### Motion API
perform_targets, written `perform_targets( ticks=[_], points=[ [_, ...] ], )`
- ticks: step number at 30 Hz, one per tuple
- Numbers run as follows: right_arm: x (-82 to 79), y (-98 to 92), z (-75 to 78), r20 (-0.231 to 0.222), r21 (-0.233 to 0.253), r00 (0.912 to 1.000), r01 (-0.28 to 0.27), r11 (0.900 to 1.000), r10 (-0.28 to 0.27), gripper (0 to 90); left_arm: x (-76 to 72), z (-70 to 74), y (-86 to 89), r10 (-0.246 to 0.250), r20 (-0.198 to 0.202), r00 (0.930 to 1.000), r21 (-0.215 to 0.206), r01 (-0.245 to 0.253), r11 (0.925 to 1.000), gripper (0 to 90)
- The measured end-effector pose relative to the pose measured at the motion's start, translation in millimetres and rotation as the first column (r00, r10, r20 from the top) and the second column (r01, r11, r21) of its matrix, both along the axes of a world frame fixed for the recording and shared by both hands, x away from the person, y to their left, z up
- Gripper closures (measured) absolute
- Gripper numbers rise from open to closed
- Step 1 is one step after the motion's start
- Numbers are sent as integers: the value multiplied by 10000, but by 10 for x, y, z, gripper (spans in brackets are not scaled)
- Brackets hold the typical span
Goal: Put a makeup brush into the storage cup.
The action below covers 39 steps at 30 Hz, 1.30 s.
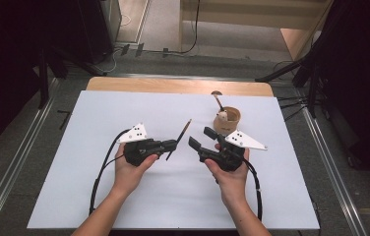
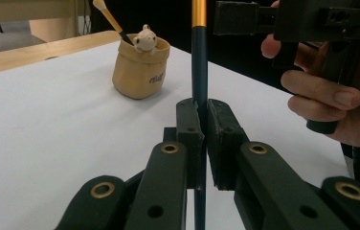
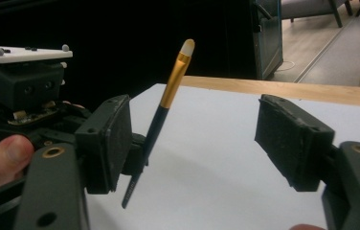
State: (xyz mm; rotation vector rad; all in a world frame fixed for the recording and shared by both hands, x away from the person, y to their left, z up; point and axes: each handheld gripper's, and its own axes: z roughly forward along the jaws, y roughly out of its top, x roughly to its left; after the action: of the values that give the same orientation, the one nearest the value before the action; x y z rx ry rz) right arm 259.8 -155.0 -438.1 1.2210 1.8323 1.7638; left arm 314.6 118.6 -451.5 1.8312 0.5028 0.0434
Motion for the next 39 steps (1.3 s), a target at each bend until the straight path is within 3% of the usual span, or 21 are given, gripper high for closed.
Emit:
perform_targets(
  ticks=[8,13,16,20,24,26,30,33,35,39],
  points=[
    [29,98,-41,-719,793,9974,10,9969,47,401,-62,-14,-81,-45,161,9999,-28,45,10000,854],
    [27,112,-78,-690,1442,9966,-358,9889,461,552,-90,-18,-125,-142,181,9997,-105,144,9998,854],
    [39,127,-107,-849,1811,9941,-518,9821,681,575,-108,-19,-156,-204,228,9995,-85,206,9998,855],
    [47,151,-147,-934,1790,9941,-383,9831,558,606,-113,-31,-168,-237,274,9993,-28,238,9997,854],
    [57,149,-197,-1188,2286,9911,-310,9730,594,646,-130,-39,-182,-301,354,9989,16,301,9995,854],
    [56,149,-202,-1240,2312,9901,-363,9722,664,681,-137,-45,-193,-395,387,9985,70,392,9992,854],
    [54,136,-205,-1299,2405,9880,-498,9694,830,838,-136,-66,-204,-459,367,9983,35,458,9989,854],
    [60,121,-212,-1347,2310,9869,-555,9714,884,844,-136,-86,-195,-401,333,9986,-77,404,9992,843],
    [61,116,-210,-1235,2294,9882,-608,9714,910,843,-142,-94,-181,-319,328,9990,-314,329,9990,729],
    [57,78,-174,-896,2079,9936,-492,9769,691,843,-154,-89,-132,59,397,9992,-361,-44,9993,491]
  ],
)
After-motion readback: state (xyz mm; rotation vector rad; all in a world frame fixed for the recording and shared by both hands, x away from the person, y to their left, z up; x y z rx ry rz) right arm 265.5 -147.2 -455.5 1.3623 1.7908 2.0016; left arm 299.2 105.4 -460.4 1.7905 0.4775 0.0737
